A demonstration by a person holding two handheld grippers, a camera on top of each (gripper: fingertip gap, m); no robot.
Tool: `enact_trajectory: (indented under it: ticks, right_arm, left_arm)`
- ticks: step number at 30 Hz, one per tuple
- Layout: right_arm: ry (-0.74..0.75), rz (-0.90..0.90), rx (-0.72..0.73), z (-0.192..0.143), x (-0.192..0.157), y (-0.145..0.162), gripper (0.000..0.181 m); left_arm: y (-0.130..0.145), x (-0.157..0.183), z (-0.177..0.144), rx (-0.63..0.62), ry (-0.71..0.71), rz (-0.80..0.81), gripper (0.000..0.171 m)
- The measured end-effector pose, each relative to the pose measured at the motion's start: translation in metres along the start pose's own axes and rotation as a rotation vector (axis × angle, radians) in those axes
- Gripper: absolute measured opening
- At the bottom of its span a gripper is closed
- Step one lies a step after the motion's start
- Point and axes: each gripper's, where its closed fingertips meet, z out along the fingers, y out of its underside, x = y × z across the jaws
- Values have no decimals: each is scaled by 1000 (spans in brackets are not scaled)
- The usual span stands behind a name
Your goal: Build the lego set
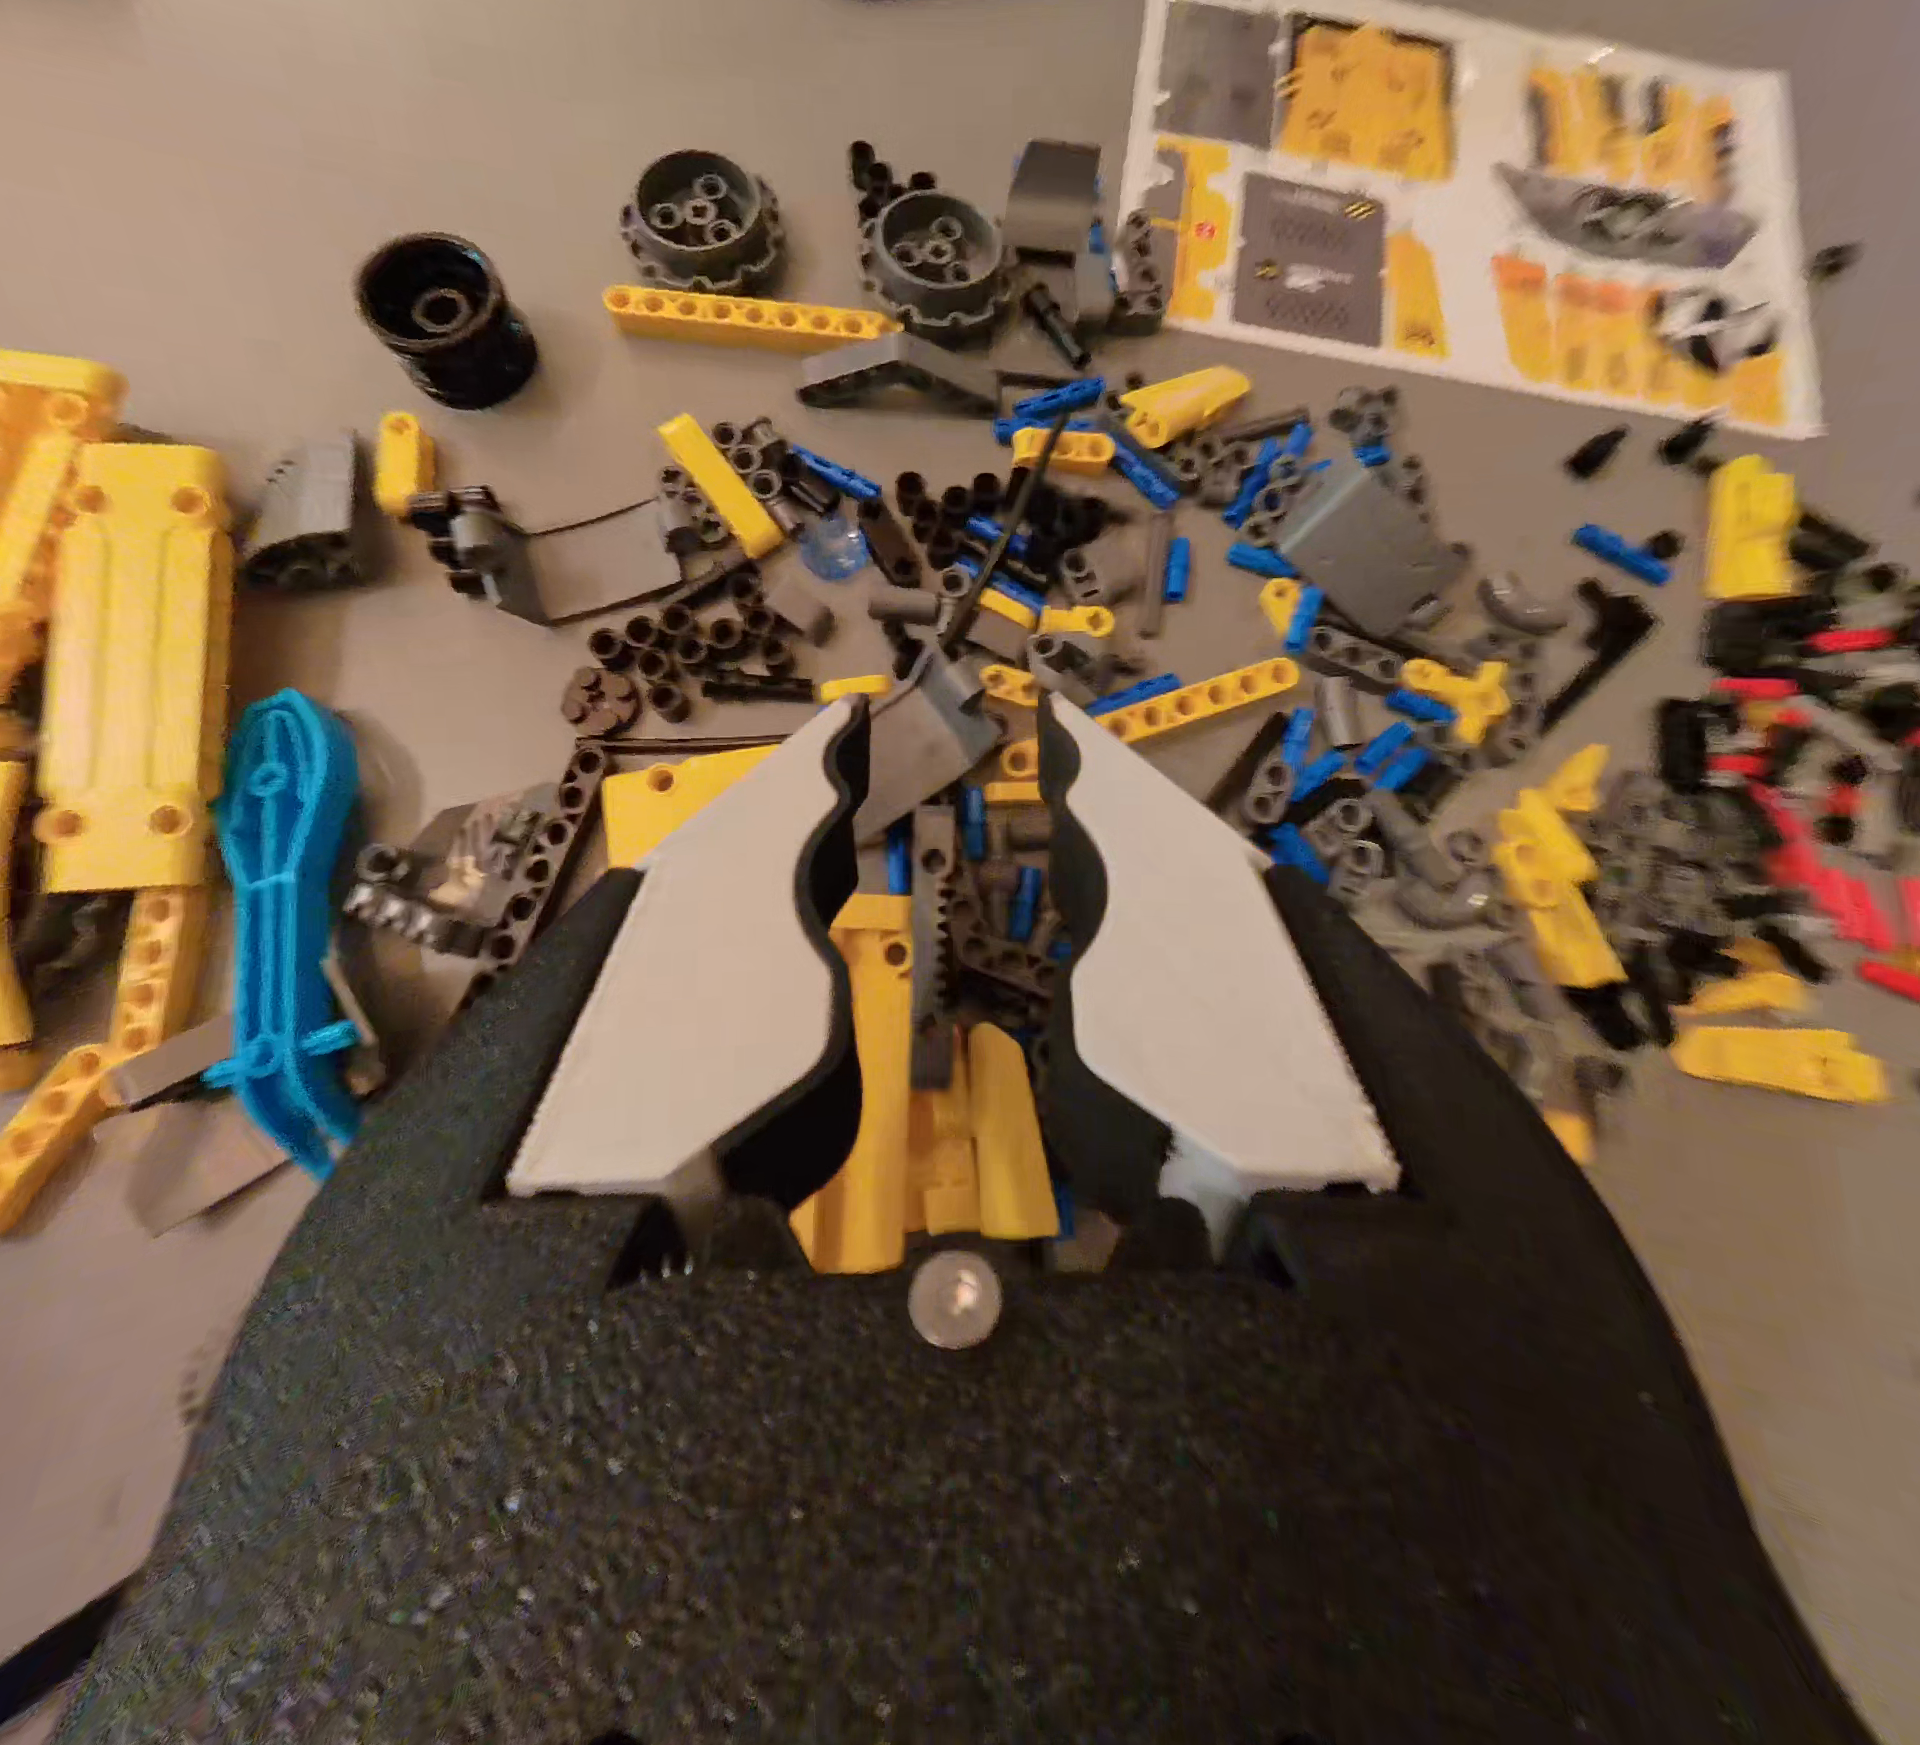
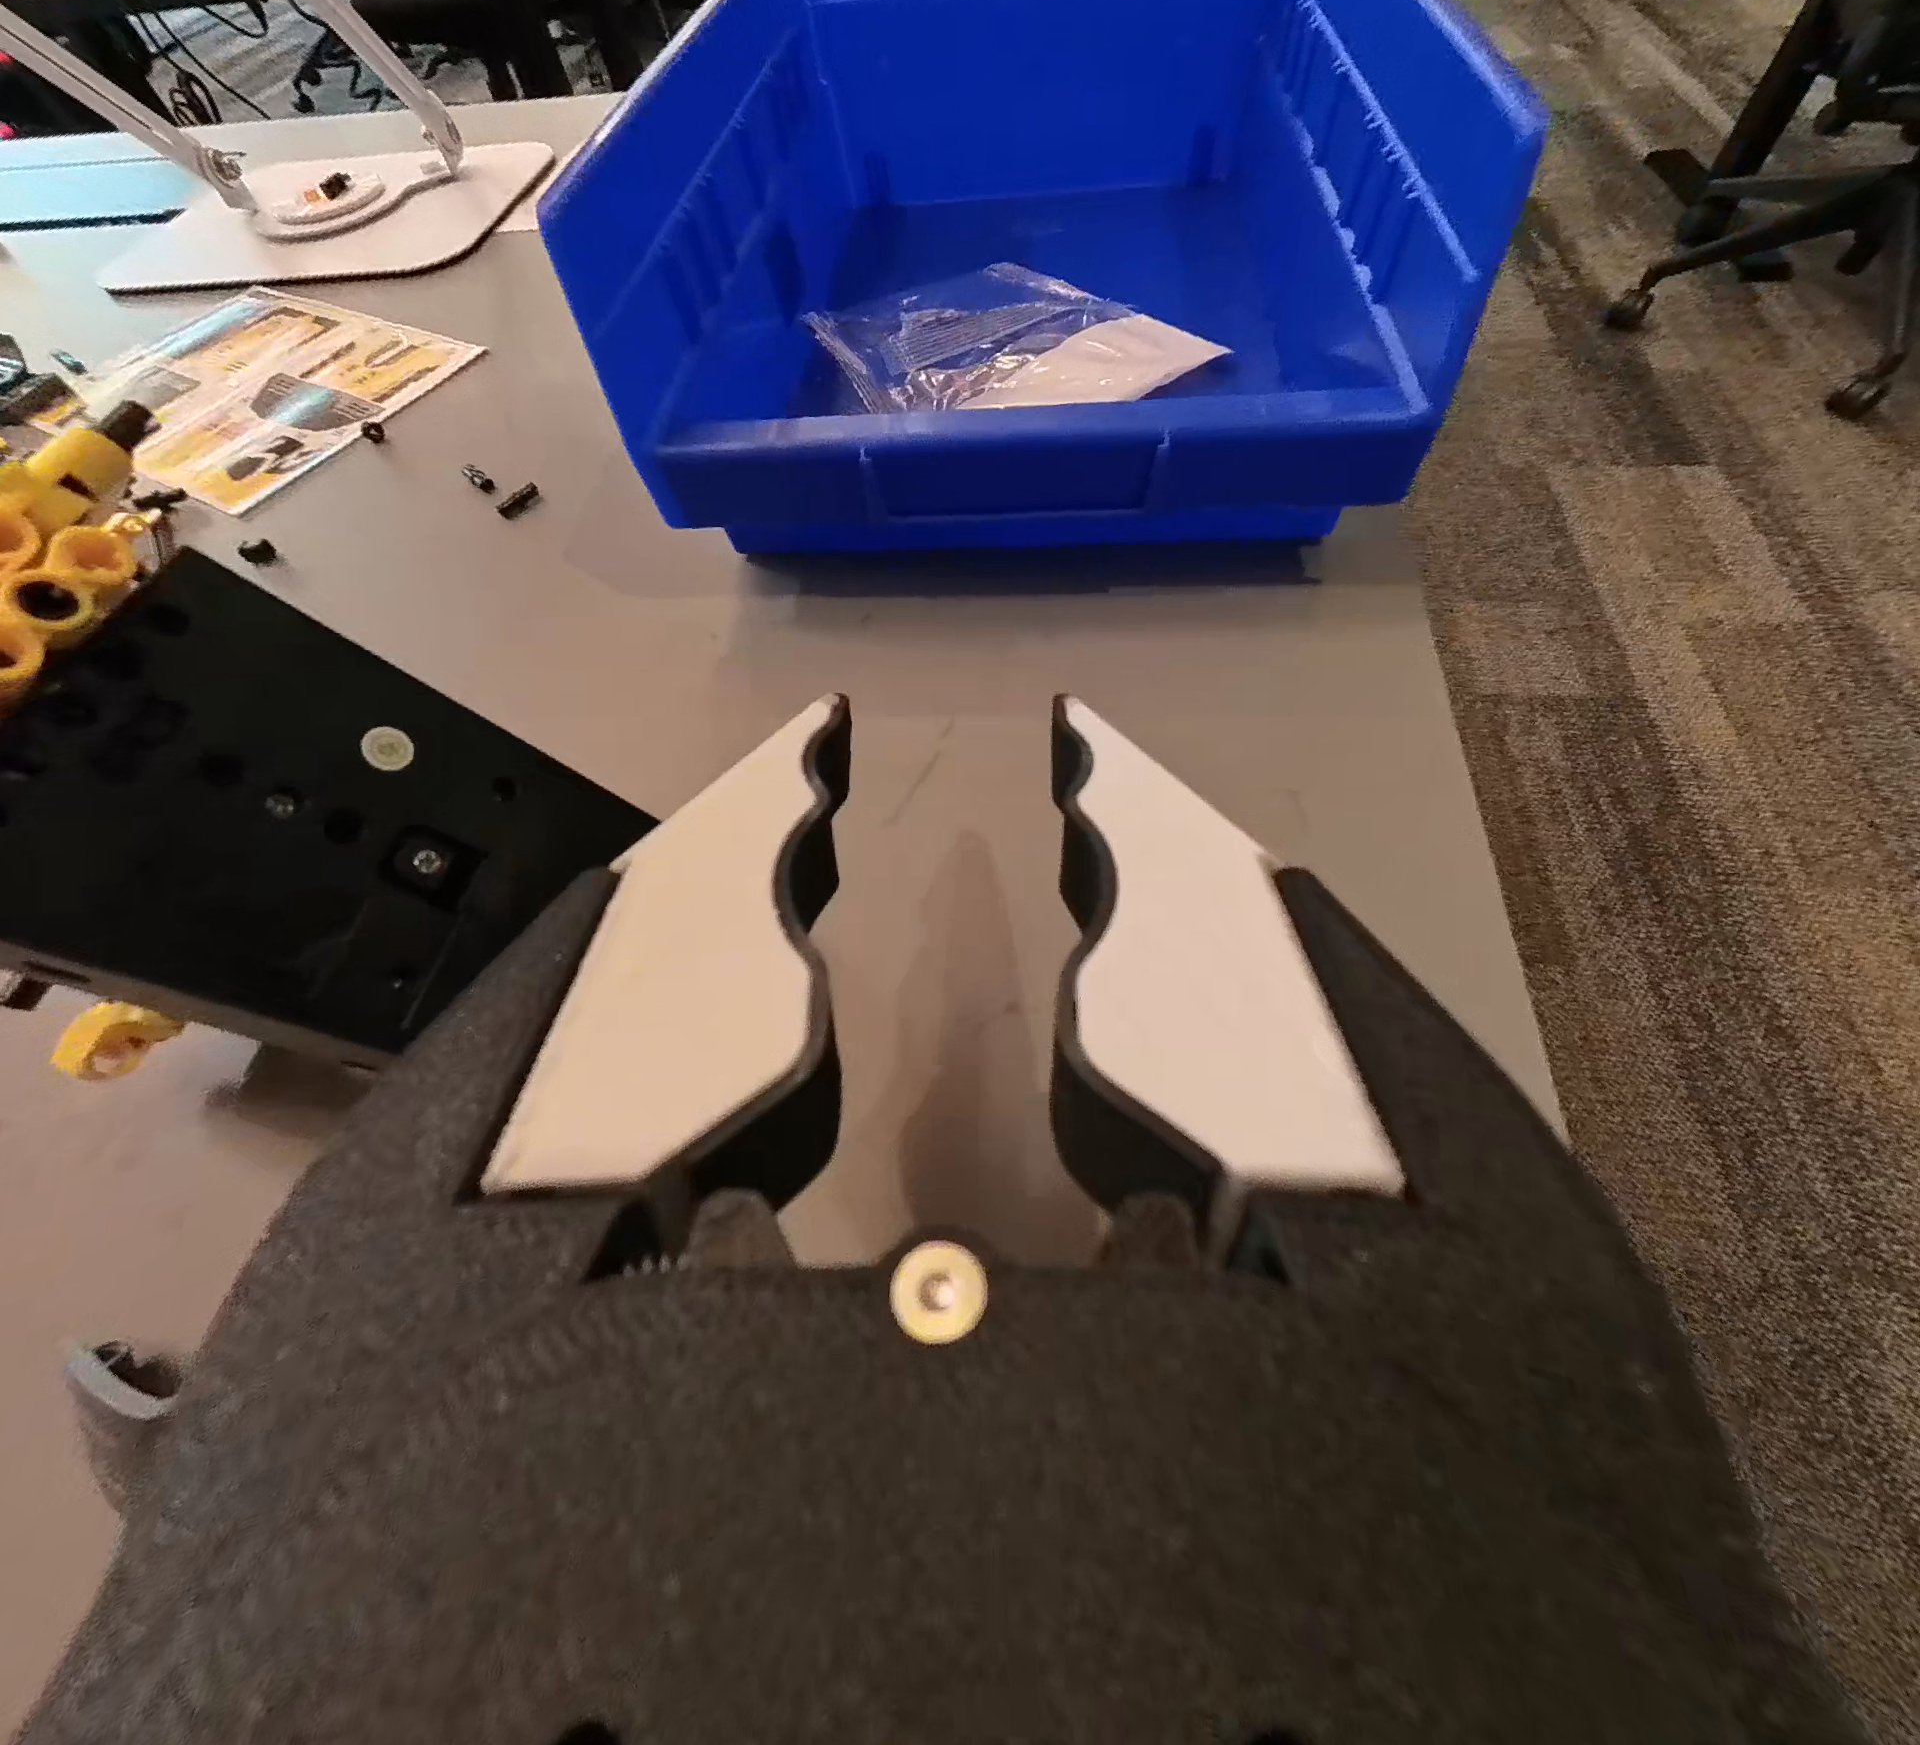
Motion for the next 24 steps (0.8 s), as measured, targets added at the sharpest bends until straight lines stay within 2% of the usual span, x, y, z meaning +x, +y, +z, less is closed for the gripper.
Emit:
enact_trajectory:
  ticks: [2,5,6,7,8,12,14,18,21,23,24]
  right_arm:
    - [-4,6,14,-2,0,-2,38]
    - [-5,5,38,-4,0,-5,38]
    - [-5,4,44,-5,0,-6,38]
    - [-6,2,49,-6,-1,-6,38]
    - [-7,-1,53,-6,-1,-7,38]
    - [-17,-7,64,-8,-3,-8,38]
    - [-25,-2,70,-8,-4,-9,38]
    - [-42,-10,147,-18,-7,-18,39]
    - [23,-122,331,-52,-17,-37,45]
    - [-11,-296,438,-79,-52,-52,45]
    - [-27,-412,448,-87,-73,-57,45]
  left_arm:
    - [5,-4,7,-31,-72,58,31]
    - [12,-1,14,-77,-99,110,29]
    - [10,-2,14,-68,-112,115,20]
    - [5,-4,10,-40,-131,111,7]
    - [-5,-5,3,6,-146,103,4]
    - [-40,8,-30,203,-64,69,2]
    - [-54,31,-46,289,82,49,2]
    - [-66,113,-84,358,620,-22,2]
    - [-55,167,-108,274,976,-42,2]
    - [-43,192,-113,200,1099,-14,2]
    - [-37,204,-116,165,1155,0,2]
